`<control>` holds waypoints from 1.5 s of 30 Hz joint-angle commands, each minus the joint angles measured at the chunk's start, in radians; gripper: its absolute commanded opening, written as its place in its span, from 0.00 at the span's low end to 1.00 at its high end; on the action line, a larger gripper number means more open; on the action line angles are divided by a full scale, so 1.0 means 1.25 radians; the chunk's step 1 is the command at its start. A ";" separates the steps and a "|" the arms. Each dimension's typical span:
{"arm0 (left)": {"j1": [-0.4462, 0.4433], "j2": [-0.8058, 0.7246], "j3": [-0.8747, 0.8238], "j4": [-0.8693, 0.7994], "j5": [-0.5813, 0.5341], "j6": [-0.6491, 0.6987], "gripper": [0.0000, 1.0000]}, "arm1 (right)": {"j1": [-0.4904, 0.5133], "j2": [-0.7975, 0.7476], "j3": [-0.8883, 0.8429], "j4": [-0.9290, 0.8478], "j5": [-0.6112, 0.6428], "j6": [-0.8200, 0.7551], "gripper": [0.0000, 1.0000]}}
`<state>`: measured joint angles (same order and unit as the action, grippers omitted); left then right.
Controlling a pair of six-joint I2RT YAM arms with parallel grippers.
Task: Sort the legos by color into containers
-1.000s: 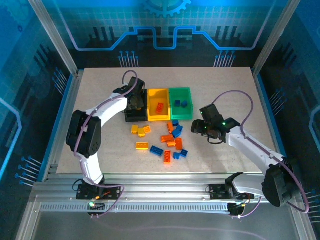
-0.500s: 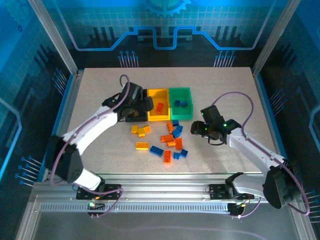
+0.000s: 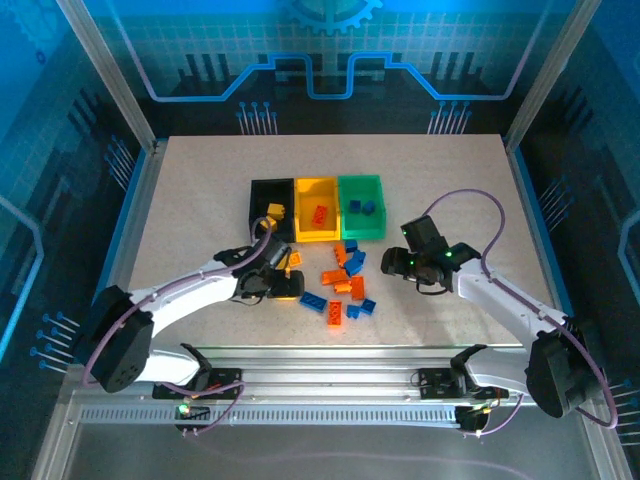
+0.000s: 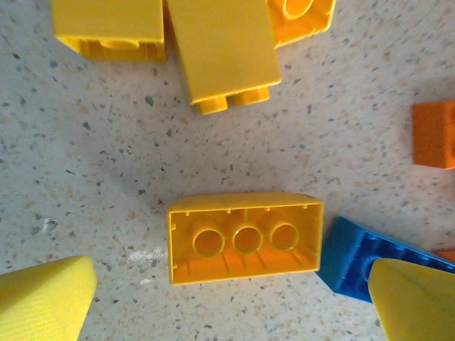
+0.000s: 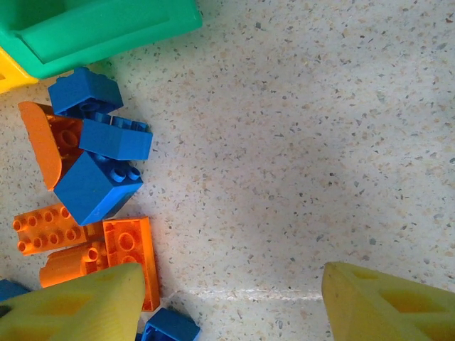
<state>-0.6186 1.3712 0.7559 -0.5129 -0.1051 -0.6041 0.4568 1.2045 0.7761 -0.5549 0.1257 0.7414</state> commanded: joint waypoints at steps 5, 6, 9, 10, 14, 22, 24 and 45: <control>-0.008 0.074 0.015 0.066 0.010 0.016 0.99 | -0.008 -0.011 -0.002 -0.006 0.004 0.012 0.68; -0.012 0.082 0.016 0.070 0.009 0.019 0.99 | -0.009 -0.014 -0.005 -0.008 0.005 0.012 0.68; -0.022 0.102 0.024 0.070 -0.003 0.024 0.99 | -0.009 -0.015 -0.010 -0.009 0.010 0.013 0.68; -0.026 0.108 0.025 0.068 -0.010 0.025 0.97 | -0.009 -0.015 -0.011 -0.008 0.010 0.013 0.68; -0.029 0.133 0.028 0.055 -0.043 0.024 0.89 | -0.009 -0.011 -0.011 -0.002 0.006 0.014 0.68; -0.030 0.136 0.015 0.056 -0.060 0.020 0.64 | -0.009 -0.011 -0.014 -0.002 0.007 0.014 0.68; -0.030 0.126 0.014 0.056 -0.058 0.017 0.59 | -0.009 -0.013 -0.013 -0.004 0.009 0.015 0.68; 0.210 0.161 0.391 -0.023 -0.098 0.089 0.53 | -0.009 0.004 -0.007 0.007 0.002 0.020 0.68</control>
<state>-0.3897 1.4593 1.1633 -0.5362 -0.2043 -0.5419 0.4568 1.2045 0.7666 -0.5518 0.1261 0.7521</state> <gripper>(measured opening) 0.619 0.684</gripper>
